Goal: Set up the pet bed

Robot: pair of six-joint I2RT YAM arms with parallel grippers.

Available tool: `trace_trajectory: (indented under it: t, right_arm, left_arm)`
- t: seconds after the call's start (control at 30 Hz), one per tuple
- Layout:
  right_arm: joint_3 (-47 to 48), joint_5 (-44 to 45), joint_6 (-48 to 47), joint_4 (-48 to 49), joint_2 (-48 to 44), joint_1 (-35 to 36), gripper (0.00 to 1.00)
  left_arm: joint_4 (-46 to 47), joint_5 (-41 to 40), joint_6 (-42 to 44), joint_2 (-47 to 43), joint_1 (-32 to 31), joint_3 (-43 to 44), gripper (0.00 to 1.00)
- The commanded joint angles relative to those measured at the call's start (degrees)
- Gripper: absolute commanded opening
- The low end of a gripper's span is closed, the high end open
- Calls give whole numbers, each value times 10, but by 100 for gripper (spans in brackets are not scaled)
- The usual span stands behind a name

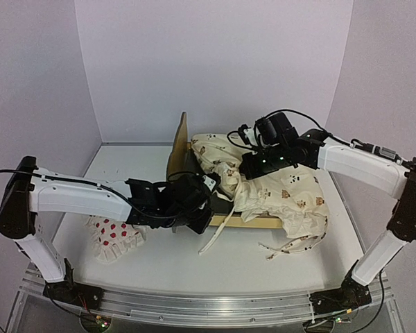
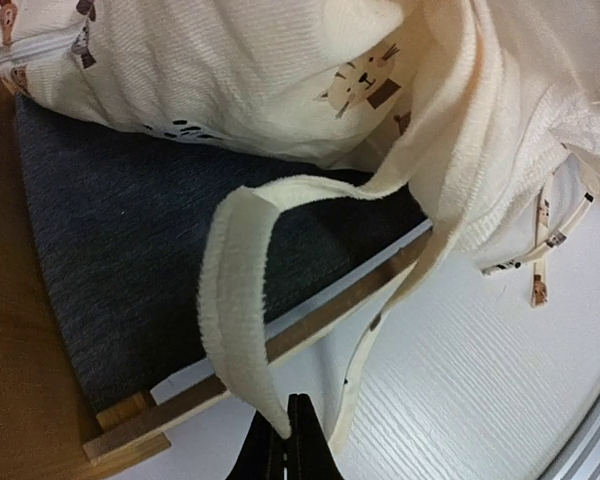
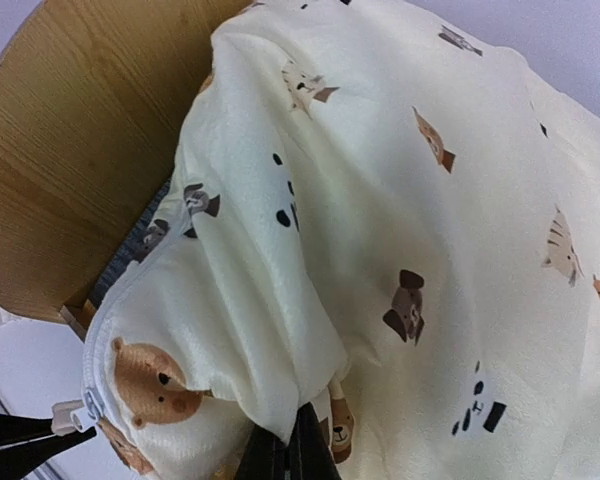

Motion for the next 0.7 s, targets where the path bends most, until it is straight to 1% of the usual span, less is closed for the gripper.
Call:
trace_trajectory:
  t: [0.0,0.23,0.4,0.5,0.67]
  right_arm:
    - [-13,33,-2,0,-42,-16,0]
    - [-18,30,-2,1,-46,-21,0]
    - [-20,27,-1,2,-44,-22,0]
    - [-19,20,0,3,-42,-22,0]
    - [-22,5,5,8,-35,-22,0]
  left_arm:
    - [74,6,51,31,27,38,0]
    - [120,2,66,63,56,46,0]
    - [104,18,50,68,60,42,1]
    - [107,42,38,49,60,14,9]
    - [97,49,25,37,60,-14,34]
